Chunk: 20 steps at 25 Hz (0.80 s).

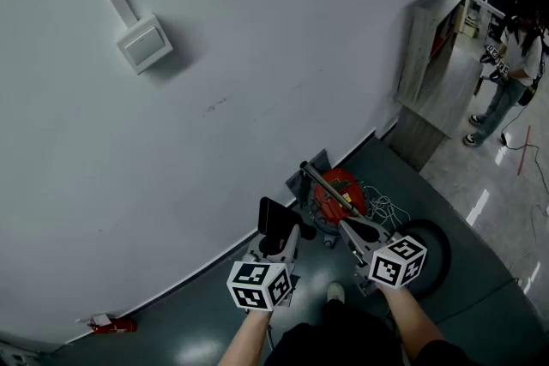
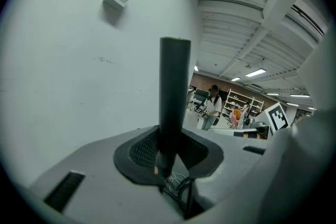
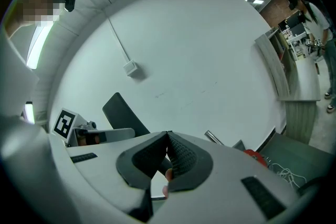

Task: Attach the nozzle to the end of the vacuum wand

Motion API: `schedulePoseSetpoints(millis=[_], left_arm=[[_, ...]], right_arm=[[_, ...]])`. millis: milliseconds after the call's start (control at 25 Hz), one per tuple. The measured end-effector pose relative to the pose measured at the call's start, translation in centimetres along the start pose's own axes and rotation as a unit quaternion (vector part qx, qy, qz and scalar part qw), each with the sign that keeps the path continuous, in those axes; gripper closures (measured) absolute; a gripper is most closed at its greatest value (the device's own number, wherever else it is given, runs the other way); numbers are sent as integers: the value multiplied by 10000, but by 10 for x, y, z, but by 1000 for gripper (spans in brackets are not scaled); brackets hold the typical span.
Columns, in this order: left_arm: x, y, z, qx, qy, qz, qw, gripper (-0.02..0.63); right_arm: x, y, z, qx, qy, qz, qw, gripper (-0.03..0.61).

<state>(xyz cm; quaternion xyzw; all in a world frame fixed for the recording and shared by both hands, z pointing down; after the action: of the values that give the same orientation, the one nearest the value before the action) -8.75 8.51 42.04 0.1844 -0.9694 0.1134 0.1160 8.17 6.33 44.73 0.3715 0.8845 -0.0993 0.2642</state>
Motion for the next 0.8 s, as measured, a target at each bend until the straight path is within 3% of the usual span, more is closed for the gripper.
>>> schedulePoseSetpoints(millis=[800], left_arm=[[22,-44,10,-84,70,361,9993,526]], right_arm=[[-44,-37,5,224,-246,84,9994,560]])
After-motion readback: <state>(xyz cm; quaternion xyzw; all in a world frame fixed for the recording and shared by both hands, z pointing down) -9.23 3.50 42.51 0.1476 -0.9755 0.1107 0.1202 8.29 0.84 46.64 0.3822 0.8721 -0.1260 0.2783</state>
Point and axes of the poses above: the fingertips, and each gripper's own axes: y backward along the fingers, x to its left, z out of its top, the point moved 5 cm from there along y, backward along the fingers, and after that the axes turned 12 degrees about -x, right-handed, at the moved point
